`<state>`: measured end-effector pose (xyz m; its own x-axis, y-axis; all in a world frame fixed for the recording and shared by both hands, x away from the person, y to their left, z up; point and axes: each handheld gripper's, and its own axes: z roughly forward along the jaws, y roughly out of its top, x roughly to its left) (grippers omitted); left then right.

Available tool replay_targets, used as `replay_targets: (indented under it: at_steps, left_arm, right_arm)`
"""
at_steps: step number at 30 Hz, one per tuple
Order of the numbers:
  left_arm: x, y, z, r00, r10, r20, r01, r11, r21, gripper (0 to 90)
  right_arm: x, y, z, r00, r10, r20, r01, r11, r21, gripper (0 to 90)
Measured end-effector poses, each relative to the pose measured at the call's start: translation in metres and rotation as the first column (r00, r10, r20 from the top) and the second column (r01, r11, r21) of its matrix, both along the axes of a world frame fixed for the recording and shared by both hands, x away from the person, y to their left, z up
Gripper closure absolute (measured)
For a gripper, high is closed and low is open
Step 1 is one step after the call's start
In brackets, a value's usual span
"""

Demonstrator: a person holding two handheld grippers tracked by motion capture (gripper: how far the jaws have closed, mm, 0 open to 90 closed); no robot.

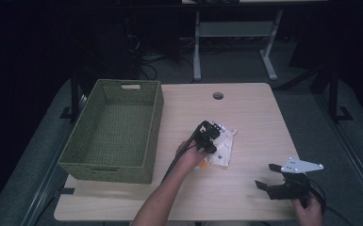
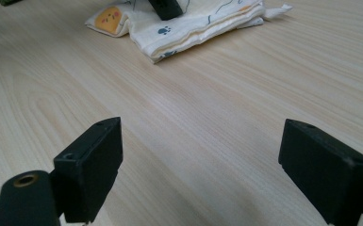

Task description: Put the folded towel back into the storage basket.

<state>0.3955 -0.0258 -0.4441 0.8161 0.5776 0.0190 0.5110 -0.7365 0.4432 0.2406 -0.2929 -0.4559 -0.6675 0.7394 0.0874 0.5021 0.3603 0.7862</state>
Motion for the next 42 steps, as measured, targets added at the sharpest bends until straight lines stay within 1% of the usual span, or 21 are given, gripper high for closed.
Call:
replay_targets:
  at_steps: [4, 10, 14, 15, 18, 19, 20, 22, 23, 26, 28, 29, 32, 33, 34, 35, 36, 37, 38, 40, 42]
  left_arm:
    - [0.003, 0.003, 0.000, 0.9997, 0.016, -0.019, -0.017, 0.9995, -0.026, 80.2]
    - [0.004, 0.006, 0.000, 0.9994, 0.024, -0.026, -0.025, 0.9990, -0.038, 81.8]
    - [0.004, 0.011, 0.002, 0.9977, 0.028, -0.062, -0.032, 0.9976, -0.062, 82.2]
    - [0.004, 0.011, 0.002, 0.9977, 0.028, -0.062, -0.032, 0.9976, -0.062, 82.2]
    - [0.003, 0.018, 0.009, 0.9961, 0.028, -0.083, -0.036, 0.9946, -0.097, 82.4]
    - [0.003, 0.018, 0.009, 0.9961, 0.028, -0.083, -0.036, 0.9946, -0.097, 82.4]
    - [0.002, 0.022, 0.014, 0.9956, 0.028, -0.090, -0.039, 0.9910, -0.128, 82.4]
    - [-0.001, 0.024, 0.021, 0.9959, 0.024, -0.087, -0.038, 0.9866, -0.159, 82.4]
    - [-0.002, 0.025, 0.024, 0.9963, 0.021, -0.084, -0.034, 0.9860, -0.163, 82.5]
    - [-0.006, 0.030, 0.033, 0.9961, 0.013, -0.087, -0.030, 0.9795, -0.199, 82.5]
    - [-0.007, 0.033, 0.039, 0.9962, 0.010, -0.087, -0.028, 0.9763, -0.215, 82.5]
    - [-0.007, 0.033, 0.039, 0.9962, 0.010, -0.087, -0.028, 0.9763, -0.215, 82.5]
    - [-0.010, 0.039, 0.048, 0.9953, 0.002, -0.097, -0.027, 0.9662, -0.256, 82.5]
    - [-0.012, 0.040, 0.051, 0.9949, 0.008, -0.101, -0.035, 0.9608, -0.275, 82.5]
    - [-0.012, 0.042, 0.054, 0.9943, 0.006, -0.107, -0.036, 0.9576, -0.286, 82.5]
    - [-0.012, 0.044, 0.056, 0.9944, -0.003, -0.106, -0.028, 0.9558, -0.293, 82.5]
    - [-0.013, 0.045, 0.058, 0.9937, -0.003, -0.112, -0.032, 0.9513, -0.307, 82.5]
    - [-0.013, 0.045, 0.058, 0.9937, -0.003, -0.112, -0.032, 0.9513, -0.307, 82.5]
    - [-0.014, 0.048, 0.062, 0.9932, -0.002, -0.116, -0.036, 0.9454, -0.324, 82.5]
    - [-0.016, 0.052, 0.065, 0.9931, -0.004, -0.117, -0.036, 0.9419, -0.334, 82.5]
    - [-0.016, 0.053, 0.066, 0.9930, -0.007, -0.118, -0.034, 0.9409, -0.337, 82.5]
  right_arm:
    - [0.000, 0.000, 0.000, 1.0000, 0.002, 0.001, -0.002, 1.000, 0.002, 13.7]
    - [0.000, -0.001, 0.000, 1.0000, 0.003, 0.000, -0.003, 1.000, 0.003, 13.7]
    - [-0.001, -0.001, 0.000, 1.0000, 0.002, 0.001, -0.002, 1.000, 0.007, 13.7]
    - [-0.001, -0.001, 0.000, 1.0000, 0.004, 0.003, -0.004, 1.000, 0.009, 13.7]
    - [0.000, -0.002, 0.001, 1.0000, 0.001, 0.004, -0.001, 1.000, 0.012, 13.7]
    - [0.000, -0.002, 0.001, 1.0000, 0.001, 0.004, -0.001, 1.000, 0.012, 13.7]
    - [0.000, -0.002, 0.001, 1.0000, 0.001, 0.005, -0.001, 1.000, 0.012, 13.7]
    - [-0.001, -0.002, 0.001, 1.0000, 0.000, 0.006, 0.000, 1.000, 0.012, 13.7]
    - [-0.001, -0.002, 0.001, 1.0000, -0.001, 0.007, 0.001, 1.000, 0.012, 13.8]
    - [-0.001, -0.002, 0.001, 1.0000, -0.005, 0.007, 0.005, 1.000, 0.016, 13.7]
    - [-0.002, -0.003, 0.002, 0.9999, -0.011, 0.006, 0.011, 1.000, 0.016, 13.8]
    - [-0.002, -0.003, 0.002, 0.9999, -0.011, 0.006, 0.011, 1.000, 0.016, 13.8]
    - [-0.002, -0.005, 0.002, 0.9998, -0.015, 0.011, 0.014, 1.000, 0.023, 13.7]
    - [-0.002, -0.005, 0.002, 0.9998, -0.015, 0.011, 0.015, 1.000, 0.025, 13.7]
    - [-0.002, -0.005, 0.002, 0.9998, -0.016, 0.012, 0.016, 1.000, 0.025, 13.7]
    - [-0.002, -0.005, 0.002, 0.9998, -0.017, 0.013, 0.017, 1.000, 0.025, 13.7]
    - [-0.002, -0.005, 0.002, 0.9998, -0.018, 0.012, 0.017, 1.000, 0.025, 13.7]
    - [-0.002, -0.005, 0.002, 0.9998, -0.018, 0.012, 0.017, 1.000, 0.025, 13.7]
    - [-0.002, -0.005, 0.002, 0.9997, -0.020, 0.012, 0.020, 0.999, 0.025, 13.7]
    - [-0.002, -0.006, 0.002, 0.9997, -0.021, 0.013, 0.020, 0.999, 0.025, 13.7]
    - [-0.002, -0.006, 0.002, 0.9997, -0.020, 0.012, 0.020, 0.999, 0.026, 13.7]
